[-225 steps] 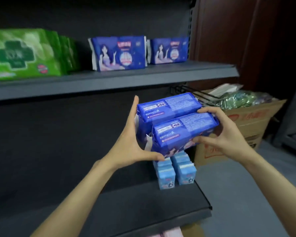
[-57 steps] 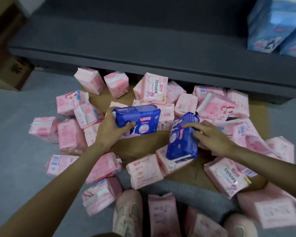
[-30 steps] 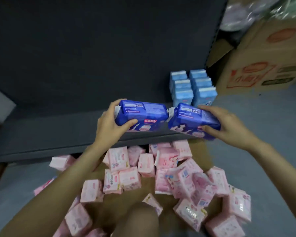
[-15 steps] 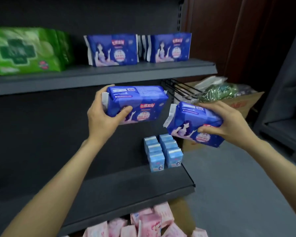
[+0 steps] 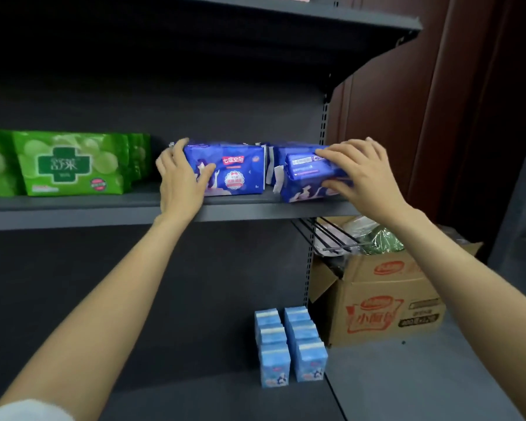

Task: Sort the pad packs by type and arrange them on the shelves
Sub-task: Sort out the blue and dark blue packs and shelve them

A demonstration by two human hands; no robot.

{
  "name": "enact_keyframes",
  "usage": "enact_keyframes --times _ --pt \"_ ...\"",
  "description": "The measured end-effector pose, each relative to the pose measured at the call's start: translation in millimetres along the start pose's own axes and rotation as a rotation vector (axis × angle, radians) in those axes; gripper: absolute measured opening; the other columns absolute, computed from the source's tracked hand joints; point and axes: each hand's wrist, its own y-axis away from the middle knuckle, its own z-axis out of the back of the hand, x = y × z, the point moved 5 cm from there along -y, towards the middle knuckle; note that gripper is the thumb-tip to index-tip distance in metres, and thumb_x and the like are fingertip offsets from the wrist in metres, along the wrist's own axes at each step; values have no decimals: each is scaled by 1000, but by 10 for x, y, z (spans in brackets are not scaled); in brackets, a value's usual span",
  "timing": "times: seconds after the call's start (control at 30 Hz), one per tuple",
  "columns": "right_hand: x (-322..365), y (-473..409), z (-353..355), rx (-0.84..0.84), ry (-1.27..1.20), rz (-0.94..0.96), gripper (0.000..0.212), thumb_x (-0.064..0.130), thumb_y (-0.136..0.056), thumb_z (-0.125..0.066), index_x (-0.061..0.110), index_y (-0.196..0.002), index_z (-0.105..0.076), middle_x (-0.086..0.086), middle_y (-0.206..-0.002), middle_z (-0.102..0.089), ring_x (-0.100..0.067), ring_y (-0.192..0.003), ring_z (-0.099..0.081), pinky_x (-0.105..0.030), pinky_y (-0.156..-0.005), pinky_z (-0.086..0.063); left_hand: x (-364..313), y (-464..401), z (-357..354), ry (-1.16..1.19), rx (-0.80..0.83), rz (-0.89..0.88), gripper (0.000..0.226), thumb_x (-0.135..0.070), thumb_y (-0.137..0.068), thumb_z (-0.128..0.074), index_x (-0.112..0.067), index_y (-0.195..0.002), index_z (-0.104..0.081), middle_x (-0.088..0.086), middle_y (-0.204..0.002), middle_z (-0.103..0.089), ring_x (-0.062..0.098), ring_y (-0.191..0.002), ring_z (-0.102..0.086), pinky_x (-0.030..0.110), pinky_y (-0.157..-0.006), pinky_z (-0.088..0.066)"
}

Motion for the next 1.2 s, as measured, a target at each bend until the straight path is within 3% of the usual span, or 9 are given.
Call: enact_keyframes --times 0.1,0.2,0.37,0.5,0.63,0.77,0.97,1.07,1.2 --pt "-96 -207 -252 79 5 -28 50 37 -88 -60 23 -135 -50 -2 -127 -57 -27 -119 -48 -47 -105 -25 -152 141 28 -273 -166 -323 51 -35 -88 -57 -21 -135 -43 17 -145 -33 35 -136 -26 54 -107 -31" --pt "-244 -319 -488 208 29 -111 51 31 -90 -60 24 -139 -46 -4 -136 -52 -27 -128 -42 -54 -110 -18 -231 219 -135 -465 -50 -672 47 -40 -88 -61 -27 -132 -51 4 -143 -43 28 -135 -30 59 -110 -18" --pt "-228 -338 -626 102 84 -251 40 24 -89 -62 17 -128 -57 -12 -135 -52 -34 -128 -41 -59 -106 -24 -162 199 -122 -530 -74 -546 49 -38 -87 -62 -24 -133 -53 -1 -137 -52 24 -130 -40 58 -109 -22" --pt "-156 -351 -728 90 28 -360 37 21 -93 -52 22 -131 -54 -5 -131 -54 -28 -125 -43 -52 -100 -33 -118 183 -85 -505 -100 -432 57 -31 -82 -63 -26 -137 -48 1 -133 -51 24 -128 -42 57 -107 -25" --pt "-209 -373 -848 225 -104 -391 45 30 -99 -41 26 -144 -36 1 -148 -38 -21 -142 -23 -58 -109 -22 -128 167 -99 -515 -89 -421 54 -27 -79 -60 -27 -133 -53 4 -132 -50 27 -128 -41 57 -100 -32" --pt "-130 -377 -816 249 -35 -366 51 28 -101 -38 23 -150 -25 -1 -156 -25 -21 -146 -12 -59 -112 -10 -135 153 -92 -476 -70 -405 55 -26 -77 -64 -25 -131 -55 7 -132 -51 29 -129 -41 54 -99 -36" --pt "169 -271 -631 110 -40 -253 53 26 -95 -53 18 -145 -36 -1 -156 -27 -20 -146 -16 -53 -115 -9 -171 199 -43 -477 -199 -498 43 -29 -79 -58 -18 -120 -61 6 -124 -58 25 -124 -44 50 -105 -31" --pt "366 -193 -449 -8 -58 -194 34 28 -93 -53 16 -125 -57 -4 -142 -48 -25 -138 -35 -54 -112 -18 -312 282 39 -372 -282 -628 28 -24 -82 -58 -15 -107 -66 3 -112 -64 22 -111 -52 41 -99 -36" --pt "777 69 -102 -201 -8 -79 24 33 -91 -51 15 -97 -66 0 -100 -67 -27 -108 -57 -51 -106 -30 -542 669 224 -133 -245 -669 18 -22 -85 -55 -15 -96 -68 -6 -92 -68 17 -93 -59 31 -90 -36"
